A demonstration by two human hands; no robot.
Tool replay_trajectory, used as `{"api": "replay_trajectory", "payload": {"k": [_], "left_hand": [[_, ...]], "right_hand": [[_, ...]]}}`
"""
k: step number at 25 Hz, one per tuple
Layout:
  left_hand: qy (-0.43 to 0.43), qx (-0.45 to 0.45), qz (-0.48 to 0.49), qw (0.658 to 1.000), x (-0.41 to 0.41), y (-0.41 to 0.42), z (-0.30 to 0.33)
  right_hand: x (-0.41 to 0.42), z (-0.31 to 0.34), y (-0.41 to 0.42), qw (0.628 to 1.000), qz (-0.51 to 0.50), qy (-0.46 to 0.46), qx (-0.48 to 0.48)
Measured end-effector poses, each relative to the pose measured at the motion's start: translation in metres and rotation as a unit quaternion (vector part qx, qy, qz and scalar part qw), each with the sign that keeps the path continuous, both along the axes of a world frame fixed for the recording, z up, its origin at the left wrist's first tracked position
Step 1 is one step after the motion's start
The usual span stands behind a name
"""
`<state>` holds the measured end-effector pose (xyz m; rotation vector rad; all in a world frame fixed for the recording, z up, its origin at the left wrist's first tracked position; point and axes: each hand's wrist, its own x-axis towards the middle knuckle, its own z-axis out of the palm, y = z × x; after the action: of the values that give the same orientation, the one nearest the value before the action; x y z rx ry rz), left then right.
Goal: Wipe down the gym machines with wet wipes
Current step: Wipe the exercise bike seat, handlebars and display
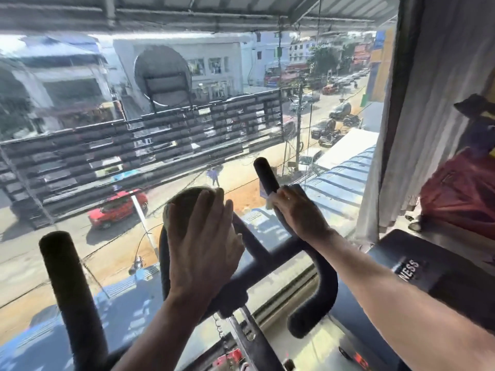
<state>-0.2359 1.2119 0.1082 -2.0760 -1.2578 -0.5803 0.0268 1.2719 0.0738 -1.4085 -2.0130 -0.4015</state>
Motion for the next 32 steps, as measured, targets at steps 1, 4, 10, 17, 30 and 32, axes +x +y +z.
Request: {"api": "replay_trajectory", "payload": {"k": [1,4,10,17,30,32], "left_hand": [[-0.01,0.016,0.003,1.0,0.002,0.002,-0.002],[-0.027,0.059,0.006,0.998,0.005,0.006,-0.008],[-0.022,0.082,0.017,0.996,0.004,0.006,-0.014],[-0.034,0.082,0.007,0.996,0.001,0.008,-0.018],[-0.039,0.094,0.012,0.995,0.001,0.006,-0.018],[-0.04,0.102,0.012,0.994,0.002,0.008,-0.019]], "right_hand": [[0.0,0.008,0.01,1.0,0.009,-0.003,0.01],[-0.001,0.046,0.05,0.999,0.028,-0.018,0.029],[-0.008,0.091,0.089,0.995,0.061,-0.075,-0.001],[0.028,0.012,0.011,0.981,0.131,-0.069,-0.126],[0.018,0.042,0.058,0.798,0.148,0.558,-0.176],[0.005,0.044,0.081,0.83,0.128,0.524,-0.144]]}}
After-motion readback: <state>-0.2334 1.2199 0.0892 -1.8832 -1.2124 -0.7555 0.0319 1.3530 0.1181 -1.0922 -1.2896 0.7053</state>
